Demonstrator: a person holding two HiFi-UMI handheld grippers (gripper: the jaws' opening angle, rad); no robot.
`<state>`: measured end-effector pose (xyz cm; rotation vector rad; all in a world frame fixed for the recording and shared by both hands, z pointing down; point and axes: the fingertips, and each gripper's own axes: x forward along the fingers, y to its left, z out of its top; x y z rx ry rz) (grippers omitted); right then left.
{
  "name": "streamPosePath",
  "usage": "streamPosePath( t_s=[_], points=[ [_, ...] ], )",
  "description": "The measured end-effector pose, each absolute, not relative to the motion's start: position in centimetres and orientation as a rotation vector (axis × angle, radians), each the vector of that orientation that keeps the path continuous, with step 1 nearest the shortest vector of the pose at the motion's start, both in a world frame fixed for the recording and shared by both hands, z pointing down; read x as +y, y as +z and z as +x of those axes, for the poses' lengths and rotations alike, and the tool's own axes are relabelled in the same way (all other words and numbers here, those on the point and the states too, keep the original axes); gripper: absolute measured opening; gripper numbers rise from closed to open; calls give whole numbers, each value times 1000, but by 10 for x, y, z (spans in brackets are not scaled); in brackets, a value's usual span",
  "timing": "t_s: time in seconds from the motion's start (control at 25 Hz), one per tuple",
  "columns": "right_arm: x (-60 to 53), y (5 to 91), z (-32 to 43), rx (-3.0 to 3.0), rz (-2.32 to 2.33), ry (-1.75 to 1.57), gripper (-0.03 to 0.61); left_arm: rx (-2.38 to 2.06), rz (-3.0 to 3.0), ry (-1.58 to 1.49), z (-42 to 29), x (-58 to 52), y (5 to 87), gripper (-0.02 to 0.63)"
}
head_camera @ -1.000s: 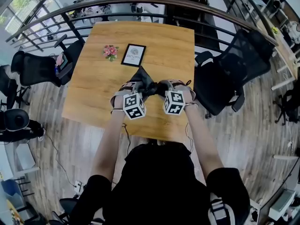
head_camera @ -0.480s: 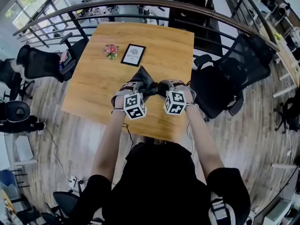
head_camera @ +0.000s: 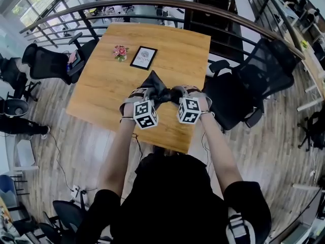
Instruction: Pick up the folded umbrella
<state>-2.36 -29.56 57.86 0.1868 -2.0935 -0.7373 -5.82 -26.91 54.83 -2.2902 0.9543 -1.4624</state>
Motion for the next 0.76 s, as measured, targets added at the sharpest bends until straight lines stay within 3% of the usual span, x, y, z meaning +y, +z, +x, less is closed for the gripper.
streamPosePath(
  t_s=[0.76],
  points=[
    [-294, 581, -4, -2127, 100, -792, 253, 1070, -2259, -1513, -36, -265, 549, 262]
  ],
)
